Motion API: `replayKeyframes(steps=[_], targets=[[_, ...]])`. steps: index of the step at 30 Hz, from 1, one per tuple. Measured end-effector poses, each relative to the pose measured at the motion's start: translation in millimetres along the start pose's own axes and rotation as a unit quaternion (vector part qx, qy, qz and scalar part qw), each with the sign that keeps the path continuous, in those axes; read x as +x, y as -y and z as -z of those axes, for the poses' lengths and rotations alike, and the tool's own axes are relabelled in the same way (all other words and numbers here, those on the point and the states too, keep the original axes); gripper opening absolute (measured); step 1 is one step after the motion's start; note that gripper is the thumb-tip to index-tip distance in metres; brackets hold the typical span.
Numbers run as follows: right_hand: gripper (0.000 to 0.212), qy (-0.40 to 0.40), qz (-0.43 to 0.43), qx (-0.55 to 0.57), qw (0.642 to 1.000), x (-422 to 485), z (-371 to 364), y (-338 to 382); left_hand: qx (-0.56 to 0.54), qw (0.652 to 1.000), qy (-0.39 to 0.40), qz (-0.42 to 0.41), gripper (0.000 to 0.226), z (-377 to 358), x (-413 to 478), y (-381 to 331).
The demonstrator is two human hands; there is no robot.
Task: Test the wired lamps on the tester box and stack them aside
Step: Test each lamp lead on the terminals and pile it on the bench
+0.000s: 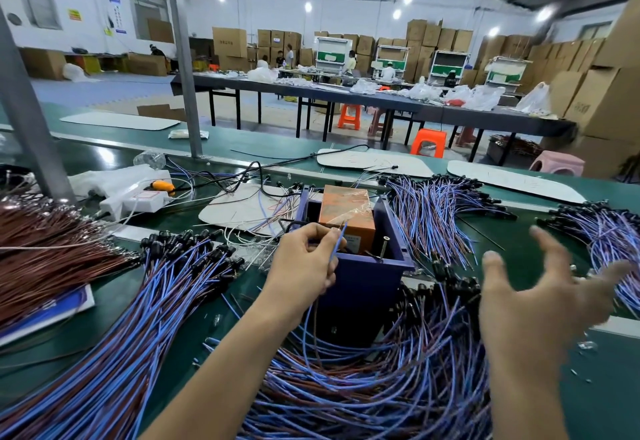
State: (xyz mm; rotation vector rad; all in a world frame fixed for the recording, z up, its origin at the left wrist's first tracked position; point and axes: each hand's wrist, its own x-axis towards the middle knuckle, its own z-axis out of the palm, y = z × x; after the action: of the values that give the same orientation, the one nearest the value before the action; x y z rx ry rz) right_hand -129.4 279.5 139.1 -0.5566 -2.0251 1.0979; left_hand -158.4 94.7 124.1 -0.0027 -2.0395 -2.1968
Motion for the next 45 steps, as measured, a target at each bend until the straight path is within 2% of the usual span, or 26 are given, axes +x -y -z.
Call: replayKeyframes(steps=[2, 3, 5, 7, 9, 12, 17, 22, 24, 30, 33, 36, 39, 41, 45], targets=[[0.035, -0.022, 0.035, 0.046, 0.998, -2.6, 9.9, 6.0, -0.004, 1.000, -0.001, -0.011, 0.024, -1.7, -1.6, -1.5], [0.023, 0.011, 0.047, 0.075, 0.996, -5.6, 14.3, 11.3, -0.005, 1.000, -0.001, -0.016, 0.024, -3.0, -2.6, -1.8], [0.003, 0.176, 0.039, 0.140, 0.974, -15.6, 17.7, 25.2, -0.007, 1.000, 0.000, -0.027, 0.023, -5.1, -3.7, -1.5], [0.009, 0.348, 0.023, 0.127, 0.928, -32.9, 10.9, 39.9, 0.002, 0.999, -0.004, -0.049, 0.022, -7.0, -4.3, -0.6], [0.012, 0.422, 0.048, 0.060, 0.903, -50.7, -4.2, 47.3, 0.045, 0.995, -0.022, -0.086, 0.020, -7.0, -3.5, 1.2], [0.014, 0.420, 0.087, -0.009, 0.903, -65.5, -19.4, 50.3, 0.084, 0.988, -0.058, -0.120, 0.020, -4.6, -1.0, 3.7], [0.016, 0.428, 0.077, 0.042, 0.899, -62.0, -19.7, 45.5, 0.098, 0.977, -0.105, -0.155, 0.020, -5.9, 0.8, 9.1], [0.013, 0.396, 0.082, 0.055, 0.913, -59.2, -24.9, 39.0, 0.100, 0.974, -0.123, -0.164, 0.020, -8.8, 0.3, 13.3], [0.012, 0.409, 0.067, 0.084, 0.906, -58.5, -25.9, 37.5, 0.107, 0.969, -0.136, -0.175, 0.021, -9.4, -0.8, 12.7], [0.017, 0.496, -0.043, 0.218, 0.840, -60.6, -29.2, 36.5, 0.019, 0.973, -0.161, -0.163, 0.024, -12.5, -3.3, 9.7], [0.012, 0.522, -0.111, 0.293, 0.793, -60.5, -29.3, 36.3, -0.007, 0.973, -0.168, -0.159, 0.023, -12.2, -3.7, 8.5], [0.009, 0.536, -0.149, 0.324, 0.765, -59.3, -29.1, 35.5, -0.040, 0.977, -0.160, -0.137, 0.023, -14.3, -3.0, 8.0], [0.013, 0.509, -0.195, 0.372, 0.752, -55.4, -28.5, 36.8, -0.052, 0.982, -0.144, -0.112, 0.022, -14.2, -2.0, 8.7], [0.012, 0.462, -0.221, 0.383, 0.769, -47.6, -27.1, 34.4, -0.023, 0.989, -0.128, -0.072, 0.025, -8.3, 2.0, 9.9], [0.018, 0.372, -0.164, 0.225, 0.886, -27.3, -26.3, 11.4, 0.139, 0.987, -0.086, -0.001, 0.026, 8.5, 13.9, 14.8]])
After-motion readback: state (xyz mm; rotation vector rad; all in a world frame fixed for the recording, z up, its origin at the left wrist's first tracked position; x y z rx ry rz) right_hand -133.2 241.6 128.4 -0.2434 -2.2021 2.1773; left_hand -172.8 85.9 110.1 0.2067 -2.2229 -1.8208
